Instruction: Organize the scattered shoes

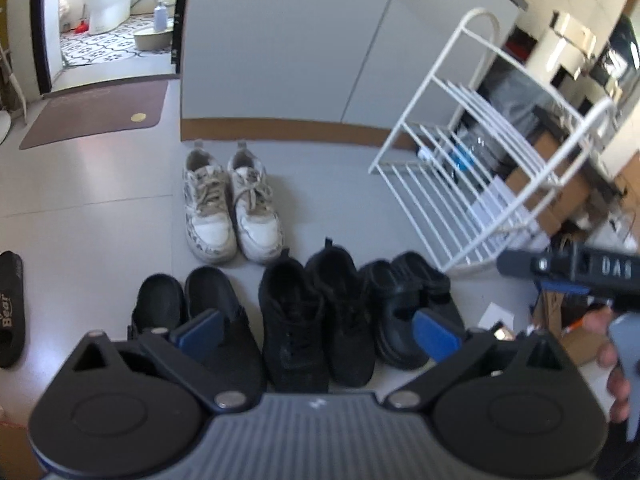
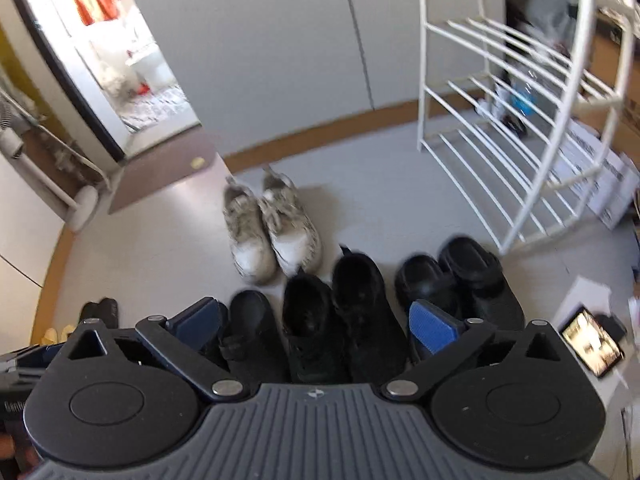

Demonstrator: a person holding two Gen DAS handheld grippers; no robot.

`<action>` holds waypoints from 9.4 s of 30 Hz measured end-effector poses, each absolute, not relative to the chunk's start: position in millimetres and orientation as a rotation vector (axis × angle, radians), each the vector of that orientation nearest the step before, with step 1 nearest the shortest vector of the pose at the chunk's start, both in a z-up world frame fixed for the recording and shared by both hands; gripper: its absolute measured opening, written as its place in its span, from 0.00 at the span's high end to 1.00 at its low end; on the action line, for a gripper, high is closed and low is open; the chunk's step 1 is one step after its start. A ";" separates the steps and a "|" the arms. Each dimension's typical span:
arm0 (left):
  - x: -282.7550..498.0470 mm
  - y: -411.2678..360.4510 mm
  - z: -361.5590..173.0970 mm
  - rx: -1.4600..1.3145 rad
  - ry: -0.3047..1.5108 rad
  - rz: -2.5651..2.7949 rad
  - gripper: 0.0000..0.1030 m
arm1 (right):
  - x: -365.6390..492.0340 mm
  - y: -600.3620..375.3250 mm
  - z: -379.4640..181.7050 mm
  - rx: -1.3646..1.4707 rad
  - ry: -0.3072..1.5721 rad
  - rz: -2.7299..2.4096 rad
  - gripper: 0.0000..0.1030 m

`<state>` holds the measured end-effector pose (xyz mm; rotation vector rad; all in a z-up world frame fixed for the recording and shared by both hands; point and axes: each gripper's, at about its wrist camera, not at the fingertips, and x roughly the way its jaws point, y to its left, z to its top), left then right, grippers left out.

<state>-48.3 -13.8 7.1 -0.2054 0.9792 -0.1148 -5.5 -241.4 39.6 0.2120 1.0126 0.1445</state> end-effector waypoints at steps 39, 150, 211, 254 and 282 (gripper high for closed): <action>-48.2 -28.1 -27.3 -0.111 1.088 0.012 0.00 | -20.4 -200.7 -21.5 -0.064 1.140 0.075 0.00; 74.7 -67.6 -35.1 -0.174 1.163 -0.278 0.13 | 129.2 -319.6 -98.4 -0.063 1.247 0.253 0.04; 121.0 -25.7 -70.0 -0.227 1.265 -0.205 0.12 | 110.8 -421.3 -285.2 0.100 1.123 0.175 0.20; 125.4 -47.4 -88.0 -0.282 1.349 -0.224 0.11 | 133.6 -431.8 -324.9 0.036 1.005 0.186 0.71; 125.1 -49.0 -86.6 -0.288 1.344 -0.227 0.11 | 135.8 -461.8 -296.0 0.260 0.887 -0.056 0.74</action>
